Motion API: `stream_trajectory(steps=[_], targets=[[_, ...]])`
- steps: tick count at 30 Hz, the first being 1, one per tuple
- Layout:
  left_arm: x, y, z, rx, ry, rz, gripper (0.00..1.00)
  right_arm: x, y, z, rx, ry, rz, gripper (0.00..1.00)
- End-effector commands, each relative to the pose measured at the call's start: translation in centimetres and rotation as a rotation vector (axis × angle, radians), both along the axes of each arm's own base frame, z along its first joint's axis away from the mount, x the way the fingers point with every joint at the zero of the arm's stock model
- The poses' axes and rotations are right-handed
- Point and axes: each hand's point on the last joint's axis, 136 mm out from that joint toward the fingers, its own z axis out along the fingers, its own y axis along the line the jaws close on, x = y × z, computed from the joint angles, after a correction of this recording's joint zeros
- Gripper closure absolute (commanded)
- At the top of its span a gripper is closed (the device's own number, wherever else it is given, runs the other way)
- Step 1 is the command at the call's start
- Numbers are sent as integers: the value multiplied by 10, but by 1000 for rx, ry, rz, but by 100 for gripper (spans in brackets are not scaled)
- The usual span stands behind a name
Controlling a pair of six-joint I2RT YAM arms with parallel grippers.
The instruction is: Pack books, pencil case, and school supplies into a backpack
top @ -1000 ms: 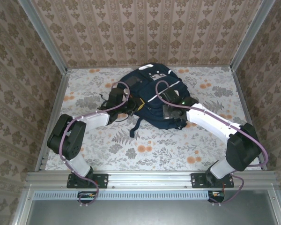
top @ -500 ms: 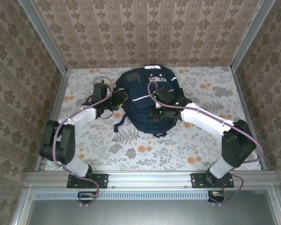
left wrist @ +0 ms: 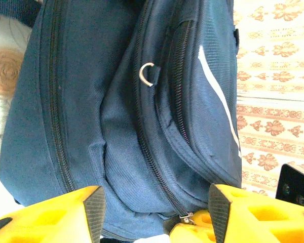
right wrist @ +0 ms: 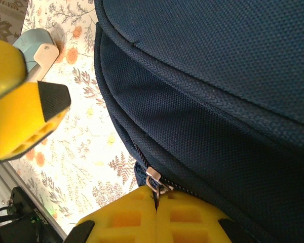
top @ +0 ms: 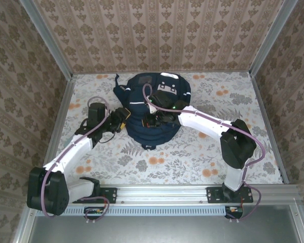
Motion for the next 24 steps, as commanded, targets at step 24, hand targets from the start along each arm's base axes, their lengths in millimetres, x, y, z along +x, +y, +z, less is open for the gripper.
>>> stream_trajectory(steps=[24], targets=[[27, -39, -18, -56, 34, -28, 82, -14, 3, 8, 17, -27, 37, 100]])
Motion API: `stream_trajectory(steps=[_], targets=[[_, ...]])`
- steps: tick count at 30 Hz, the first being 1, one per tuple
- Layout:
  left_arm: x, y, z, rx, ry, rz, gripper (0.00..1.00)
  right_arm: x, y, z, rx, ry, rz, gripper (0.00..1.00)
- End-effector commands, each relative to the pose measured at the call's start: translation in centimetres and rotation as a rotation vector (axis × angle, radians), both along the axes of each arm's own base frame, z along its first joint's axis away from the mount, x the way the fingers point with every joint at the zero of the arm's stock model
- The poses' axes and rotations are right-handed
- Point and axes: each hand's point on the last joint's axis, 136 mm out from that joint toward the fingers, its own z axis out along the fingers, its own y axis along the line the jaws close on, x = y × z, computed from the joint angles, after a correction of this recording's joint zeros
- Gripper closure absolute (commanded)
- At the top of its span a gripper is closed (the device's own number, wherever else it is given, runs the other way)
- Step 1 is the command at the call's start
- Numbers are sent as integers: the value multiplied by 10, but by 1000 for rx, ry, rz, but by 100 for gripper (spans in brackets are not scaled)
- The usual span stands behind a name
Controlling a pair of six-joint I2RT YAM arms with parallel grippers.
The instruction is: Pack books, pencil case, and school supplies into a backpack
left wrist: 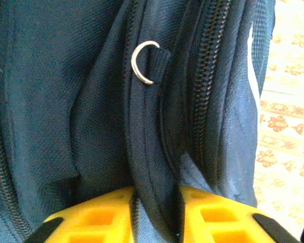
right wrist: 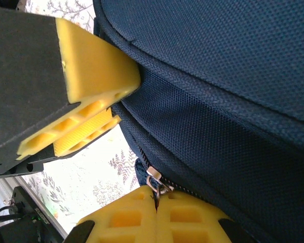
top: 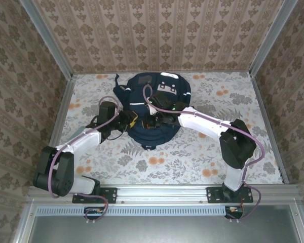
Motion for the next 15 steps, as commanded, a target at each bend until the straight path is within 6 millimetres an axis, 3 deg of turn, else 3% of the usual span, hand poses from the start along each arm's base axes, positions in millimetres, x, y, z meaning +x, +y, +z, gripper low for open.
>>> stream_trajectory(steps=[1, 6, 11, 15], targets=[[10, -1, 10, 13, -45, 13, 87, -8, -9, 12, -30, -52, 18, 100], [6, 14, -1, 107, -40, 13, 100, -9, -83, -7, -330, -107, -104, 100], [1, 27, -12, 136, -20, 22, 100, -12, -149, -10, -478, -137, -190, 100], [-3, 37, -14, 160, -18, 25, 100, -5, -185, -13, -519, -137, -243, 100]])
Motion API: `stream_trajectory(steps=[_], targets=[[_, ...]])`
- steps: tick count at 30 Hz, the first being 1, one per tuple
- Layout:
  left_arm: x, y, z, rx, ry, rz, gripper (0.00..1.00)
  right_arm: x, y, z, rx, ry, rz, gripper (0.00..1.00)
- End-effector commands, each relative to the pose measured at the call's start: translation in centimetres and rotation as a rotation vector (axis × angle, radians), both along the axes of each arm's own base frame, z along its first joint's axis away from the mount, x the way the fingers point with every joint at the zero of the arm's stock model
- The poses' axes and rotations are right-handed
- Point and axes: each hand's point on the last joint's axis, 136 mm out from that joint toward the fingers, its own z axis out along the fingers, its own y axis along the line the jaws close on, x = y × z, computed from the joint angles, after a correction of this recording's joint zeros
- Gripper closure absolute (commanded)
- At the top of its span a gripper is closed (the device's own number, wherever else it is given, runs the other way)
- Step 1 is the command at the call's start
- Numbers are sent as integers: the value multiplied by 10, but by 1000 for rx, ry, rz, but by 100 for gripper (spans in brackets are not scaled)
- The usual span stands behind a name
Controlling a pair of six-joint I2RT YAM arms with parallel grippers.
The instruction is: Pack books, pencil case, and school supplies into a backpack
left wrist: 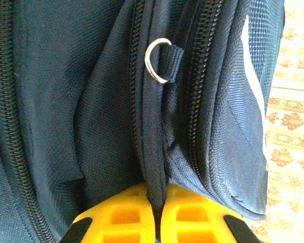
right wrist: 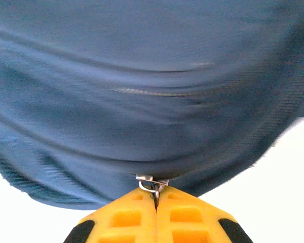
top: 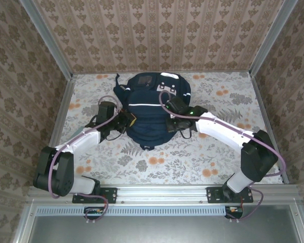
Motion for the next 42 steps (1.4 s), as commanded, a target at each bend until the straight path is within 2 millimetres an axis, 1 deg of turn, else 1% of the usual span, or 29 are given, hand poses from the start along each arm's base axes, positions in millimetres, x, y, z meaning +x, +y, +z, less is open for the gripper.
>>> stream_trajectory(steps=[1, 4, 7, 12, 15, 17, 19, 20, 22, 23, 27, 28, 30, 33, 37, 40, 42], targets=[[-5, 28, -10, 105, 0, 37, 100, 2, -56, -4, -160, -10, -64, 100], [-10, 36, -10, 132, 3, 18, 100, 20, -62, -2, -159, -52, -13, 100], [-16, 48, -14, 154, 22, -3, 100, 38, -59, -3, -135, -64, 81, 100], [-22, 64, -18, 148, 42, -21, 100, 68, -57, -11, -124, -57, 200, 100], [-25, 66, -17, 146, 43, -54, 100, 87, -59, -12, -97, -72, 231, 100], [-28, 67, -16, 148, 44, -79, 100, 105, -60, -8, -64, -103, 226, 100], [-31, 69, -16, 152, 47, -88, 100, 116, -58, -6, -25, -111, 224, 100], [-31, 70, -15, 156, 42, -87, 100, 118, -53, -4, 5, -106, 237, 100], [-31, 70, -9, 160, 22, -94, 100, 112, -42, -3, 57, -91, 277, 100], [-30, 70, -5, 163, 10, -97, 100, 106, -35, -2, 92, -83, 301, 100], [-27, 70, 4, 170, -14, -100, 100, 70, -13, 5, 232, -55, 401, 100], [-25, 70, 7, 169, -22, -103, 98, 60, -9, 6, 254, -47, 417, 100], [-23, 69, 11, 171, -32, -102, 89, 41, -2, 11, 287, -39, 446, 100], [-20, 65, 18, 182, -53, -110, 79, 11, 8, 16, 320, -33, 485, 100], [-16, 54, 21, 189, -68, -136, 78, -25, 23, 26, 368, -46, 526, 100], [-10, 46, 18, 184, -72, -151, 79, -44, 32, 27, 389, -50, 537, 100], [-4, 41, 17, 189, -72, -159, 79, -51, 36, 24, 394, -46, 532, 100]])
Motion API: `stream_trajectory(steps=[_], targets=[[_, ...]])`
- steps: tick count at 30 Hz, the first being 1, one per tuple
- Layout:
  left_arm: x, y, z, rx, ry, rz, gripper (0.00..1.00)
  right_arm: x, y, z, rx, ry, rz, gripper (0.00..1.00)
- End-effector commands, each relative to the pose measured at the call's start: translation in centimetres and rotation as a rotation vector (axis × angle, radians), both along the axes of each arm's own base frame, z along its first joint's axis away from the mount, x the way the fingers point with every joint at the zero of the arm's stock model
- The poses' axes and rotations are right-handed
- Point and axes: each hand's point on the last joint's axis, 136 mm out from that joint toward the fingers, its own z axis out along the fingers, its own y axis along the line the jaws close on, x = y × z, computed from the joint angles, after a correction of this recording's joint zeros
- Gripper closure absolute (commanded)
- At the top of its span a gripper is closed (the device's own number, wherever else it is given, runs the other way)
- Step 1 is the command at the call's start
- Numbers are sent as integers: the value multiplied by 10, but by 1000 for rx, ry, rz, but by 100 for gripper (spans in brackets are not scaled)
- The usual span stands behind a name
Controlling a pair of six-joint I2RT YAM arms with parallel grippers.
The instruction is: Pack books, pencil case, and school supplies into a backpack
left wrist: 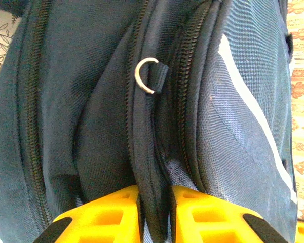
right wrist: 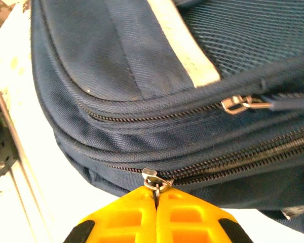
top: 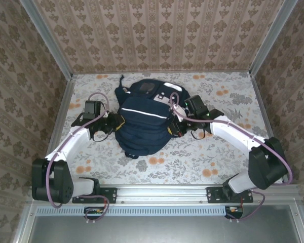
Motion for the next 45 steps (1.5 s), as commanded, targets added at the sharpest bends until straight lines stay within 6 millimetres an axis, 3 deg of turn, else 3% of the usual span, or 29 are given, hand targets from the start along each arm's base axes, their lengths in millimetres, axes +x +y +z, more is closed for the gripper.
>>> stream_trajectory(steps=[1, 4, 10, 16, 19, 24, 27, 30, 33, 36, 40, 45], targets=[[17, -10, 11, 15, -62, -36, 79, -12, 14, 10, 62, -7, 4, 100], [20, -13, 12, 25, -58, -35, 75, -5, 13, 15, 52, -43, -62, 100], [2, -5, 17, 56, -22, 38, 43, 18, 12, 0, 28, -7, -189, 100], [-8, -29, 18, -44, -10, 38, 40, 24, 18, 0, 35, 6, -195, 100], [-9, -42, 9, -84, 20, 36, 43, 24, 17, 1, 36, 4, -197, 100], [-10, -45, -6, -71, 52, 71, 47, 24, 17, 3, 43, 1, -205, 100], [-7, -48, -11, -91, 55, 83, 56, 24, 17, 3, 43, 1, -202, 100], [-3, -47, -12, -84, 49, 96, 74, 25, 10, -1, -3, -15, -212, 100], [-5, -38, -17, -28, 52, 110, 91, 26, -6, -4, -83, -64, -226, 100], [-10, -27, -23, 41, 60, 113, 99, 34, -34, -10, -180, -88, -291, 100], [-15, -20, -28, 70, 69, 109, 100, 54, -71, -18, -256, -64, -410, 100], [-17, -21, -30, 66, 76, 95, 100, 82, -96, -17, -309, -43, -526, 98]])
